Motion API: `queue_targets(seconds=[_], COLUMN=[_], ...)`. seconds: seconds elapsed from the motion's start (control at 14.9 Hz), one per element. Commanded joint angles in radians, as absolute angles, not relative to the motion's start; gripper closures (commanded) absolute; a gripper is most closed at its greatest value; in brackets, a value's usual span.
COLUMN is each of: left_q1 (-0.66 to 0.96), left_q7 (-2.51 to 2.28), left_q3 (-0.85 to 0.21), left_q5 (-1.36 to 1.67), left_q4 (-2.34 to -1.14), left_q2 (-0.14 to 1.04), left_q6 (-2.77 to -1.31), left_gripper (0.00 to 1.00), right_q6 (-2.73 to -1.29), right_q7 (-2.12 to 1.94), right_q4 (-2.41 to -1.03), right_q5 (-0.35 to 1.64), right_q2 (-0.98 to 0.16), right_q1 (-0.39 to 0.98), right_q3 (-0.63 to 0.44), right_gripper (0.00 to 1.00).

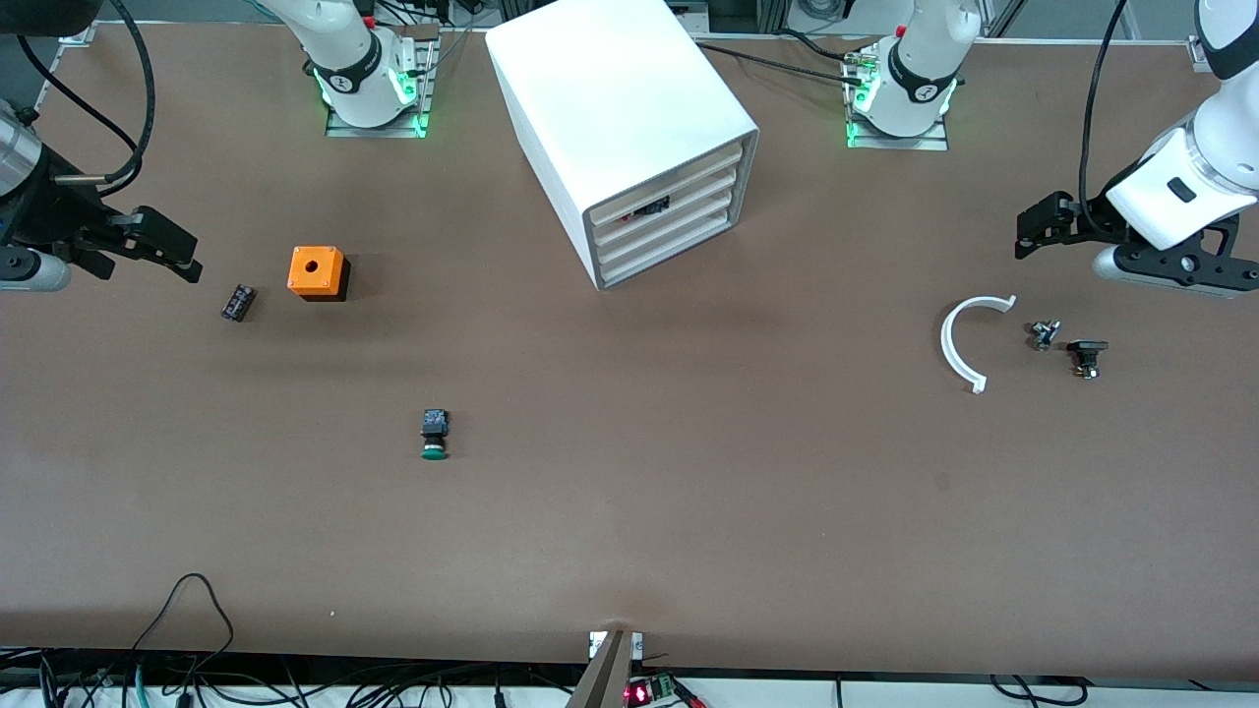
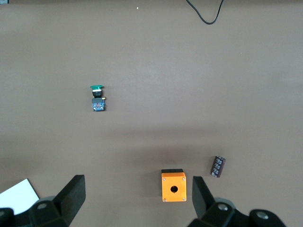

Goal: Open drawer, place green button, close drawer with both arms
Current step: 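Grasp the button with the right gripper while the left gripper reaches the drawer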

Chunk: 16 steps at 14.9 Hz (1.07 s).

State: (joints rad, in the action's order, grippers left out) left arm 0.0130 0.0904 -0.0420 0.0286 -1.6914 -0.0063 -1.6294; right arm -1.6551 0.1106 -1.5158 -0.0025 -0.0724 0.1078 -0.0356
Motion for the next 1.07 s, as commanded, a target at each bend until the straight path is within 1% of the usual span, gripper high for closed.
queue_targets(seconds=[0.0,0.4,0.54,0.6,0.74,0.8,1.0], left_q1=[0.009,0.008,0.014,0.017,0.017,0.018,0.018], left_q7=[0.094,0.092,0.094,0.092,0.086,0.084,0.095], left_q3=[-0.038,-0.04,-0.041,-0.043,-0.055,-0.064,-0.089], left_q5=[0.003,0.002,-0.002,-0.012,-0.011,-0.011,0.011], left_q4=[-1.677,-1.677,-1.677,-1.677,-1.674,-1.672,-1.672], left_q2=[-0.012,-0.012,-0.011,-0.012,-0.012,-0.011,-0.014], left_q6=[-1.611,-1.611,-1.614,-1.614,-1.609,-1.599,-1.475], left_gripper=[0.0,0.0,0.0,0.0,0.0,0.0,0.0], right_q6=[-1.638,-1.638,-1.631,-1.649,-1.652,-1.675,-1.788], right_q7=[0.13,0.137,0.138,0.127,0.1,0.103,0.092], right_q4=[-1.5,-1.5,-1.534,-1.558,-1.559,-1.559,-1.562], right_q5=[-0.002,-0.002,-0.002,0.0,0.049,0.081,0.098], right_q2=[-0.083,-0.109,-0.114,-0.12,-0.162,-0.185,-0.254], right_q1=[0.109,0.11,0.113,0.114,0.121,0.132,0.155], right_q3=[-0.032,-0.029,-0.028,-0.026,-0.003,0.0,0.003], right_gripper=[0.0,0.0,0.0,0.0,0.0,0.0,0.0])
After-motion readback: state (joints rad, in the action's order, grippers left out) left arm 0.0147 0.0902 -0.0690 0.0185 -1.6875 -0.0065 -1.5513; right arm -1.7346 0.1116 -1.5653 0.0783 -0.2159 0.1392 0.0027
